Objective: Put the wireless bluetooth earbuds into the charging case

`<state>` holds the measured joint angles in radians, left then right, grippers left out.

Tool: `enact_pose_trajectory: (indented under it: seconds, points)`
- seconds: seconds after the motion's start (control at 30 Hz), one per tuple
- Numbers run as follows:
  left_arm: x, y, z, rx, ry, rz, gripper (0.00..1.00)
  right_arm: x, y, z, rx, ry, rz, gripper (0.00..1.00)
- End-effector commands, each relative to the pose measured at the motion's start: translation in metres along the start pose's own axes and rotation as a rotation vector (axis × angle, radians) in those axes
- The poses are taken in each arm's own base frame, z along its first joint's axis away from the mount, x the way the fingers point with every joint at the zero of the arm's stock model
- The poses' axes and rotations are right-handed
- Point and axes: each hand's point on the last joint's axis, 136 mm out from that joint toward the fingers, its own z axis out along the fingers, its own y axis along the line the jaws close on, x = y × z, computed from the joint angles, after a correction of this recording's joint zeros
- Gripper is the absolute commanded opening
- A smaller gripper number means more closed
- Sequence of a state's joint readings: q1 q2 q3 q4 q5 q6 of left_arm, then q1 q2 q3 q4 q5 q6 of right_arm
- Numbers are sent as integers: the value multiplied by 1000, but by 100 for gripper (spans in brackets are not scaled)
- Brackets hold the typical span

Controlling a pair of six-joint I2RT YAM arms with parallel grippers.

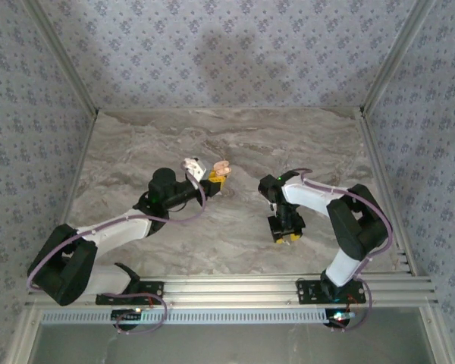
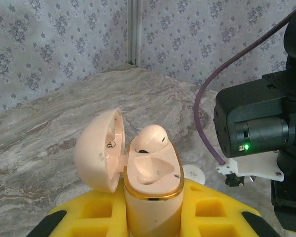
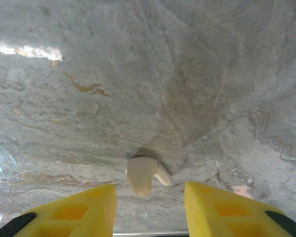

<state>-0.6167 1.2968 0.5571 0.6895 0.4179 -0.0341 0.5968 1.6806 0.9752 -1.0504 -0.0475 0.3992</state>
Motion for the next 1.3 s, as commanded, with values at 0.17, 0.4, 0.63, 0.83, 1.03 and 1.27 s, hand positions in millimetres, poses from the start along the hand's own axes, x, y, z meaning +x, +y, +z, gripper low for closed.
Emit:
enact_pose_trajectory:
  seconds: [0.17, 0.4, 0.63, 0.83, 1.03, 1.27]
  points:
    - [-14, 0, -5, -5, -36, 25, 17, -6, -11, 0, 26, -11, 43, 42]
    - [-14, 0, -5, -6, -35, 26, 17, -9, -21, -4, 49, -27, 97, 41]
    - [-15, 0, -5, -6, -38, 25, 17, -9, -10, -25, -45, -88, 118, 42]
    - [-15, -1, -5, -1, -38, 22, 17, 0, -5, -11, -69, -19, 135, 40]
    - [-15, -1, -6, -4, -37, 24, 17, 1, -5, 0, -52, 28, 134, 37]
    - [-15, 0, -6, -4, -35, 24, 17, 4, -9, 11, -25, 58, 132, 32]
